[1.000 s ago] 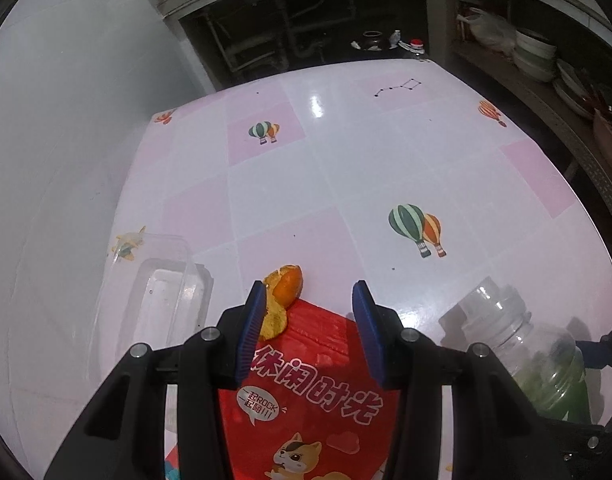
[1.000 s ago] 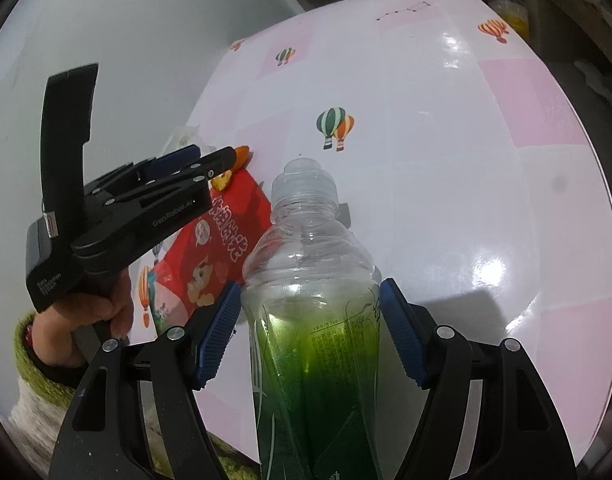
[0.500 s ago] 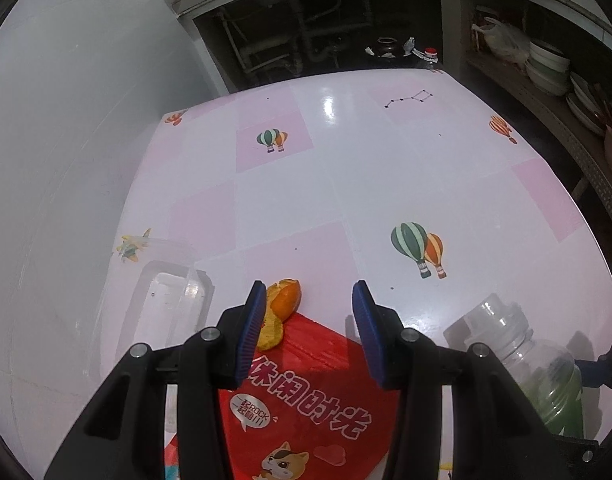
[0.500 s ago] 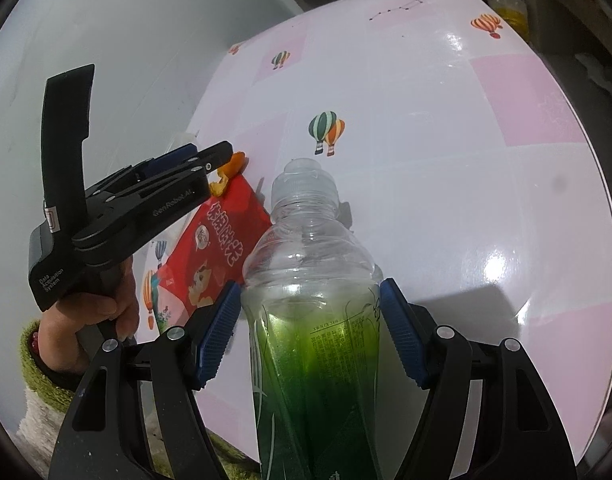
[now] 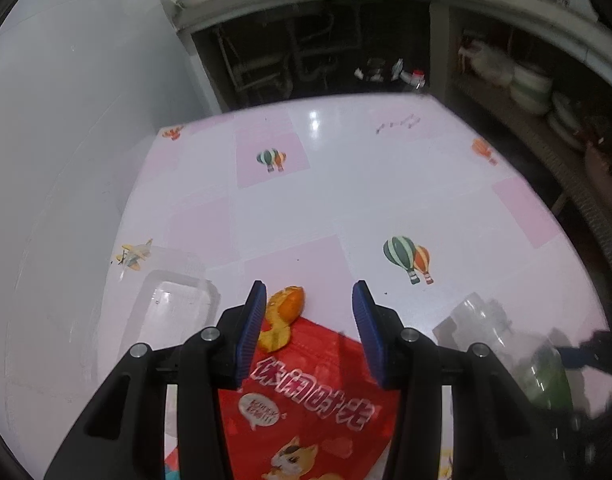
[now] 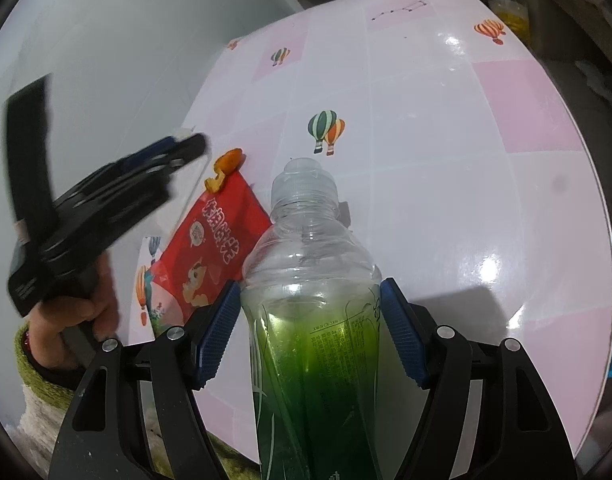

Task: Collect trash
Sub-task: 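Close the left gripper on the orange peel while the right holds the bottle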

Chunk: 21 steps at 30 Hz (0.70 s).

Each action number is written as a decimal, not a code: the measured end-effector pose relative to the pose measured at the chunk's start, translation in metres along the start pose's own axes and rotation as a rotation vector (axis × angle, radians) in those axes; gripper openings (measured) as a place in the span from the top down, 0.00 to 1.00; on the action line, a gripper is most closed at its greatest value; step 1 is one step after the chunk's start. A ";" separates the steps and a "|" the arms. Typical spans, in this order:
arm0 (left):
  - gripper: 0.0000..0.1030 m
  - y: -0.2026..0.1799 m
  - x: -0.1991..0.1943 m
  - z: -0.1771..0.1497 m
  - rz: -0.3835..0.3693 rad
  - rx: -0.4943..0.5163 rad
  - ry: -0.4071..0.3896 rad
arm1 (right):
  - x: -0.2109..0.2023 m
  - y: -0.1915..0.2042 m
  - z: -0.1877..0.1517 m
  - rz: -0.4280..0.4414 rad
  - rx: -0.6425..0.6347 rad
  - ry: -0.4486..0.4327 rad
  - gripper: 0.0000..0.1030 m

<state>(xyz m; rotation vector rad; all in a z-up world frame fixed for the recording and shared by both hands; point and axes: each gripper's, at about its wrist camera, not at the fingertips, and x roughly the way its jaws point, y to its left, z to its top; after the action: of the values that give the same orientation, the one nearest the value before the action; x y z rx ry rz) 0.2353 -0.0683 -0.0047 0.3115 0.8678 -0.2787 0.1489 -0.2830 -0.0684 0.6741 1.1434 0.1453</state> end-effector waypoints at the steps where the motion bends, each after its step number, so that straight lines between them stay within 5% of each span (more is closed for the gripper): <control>1: 0.58 0.006 -0.006 -0.004 -0.013 -0.003 -0.013 | -0.001 0.001 0.000 -0.016 -0.005 -0.002 0.35; 11: 0.58 0.040 -0.035 -0.054 -0.205 0.052 -0.043 | -0.004 0.008 -0.006 -0.099 -0.024 -0.002 0.34; 17: 0.58 0.019 -0.014 -0.047 -0.172 0.165 -0.058 | -0.004 0.008 -0.009 -0.112 0.001 0.003 0.34; 21: 0.58 0.020 0.012 -0.036 -0.155 0.153 -0.020 | -0.003 0.013 -0.010 -0.139 0.018 -0.006 0.34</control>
<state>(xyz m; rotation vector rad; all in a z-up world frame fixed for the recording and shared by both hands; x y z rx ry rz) 0.2250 -0.0382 -0.0331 0.3838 0.8537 -0.4928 0.1415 -0.2697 -0.0617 0.6090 1.1832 0.0152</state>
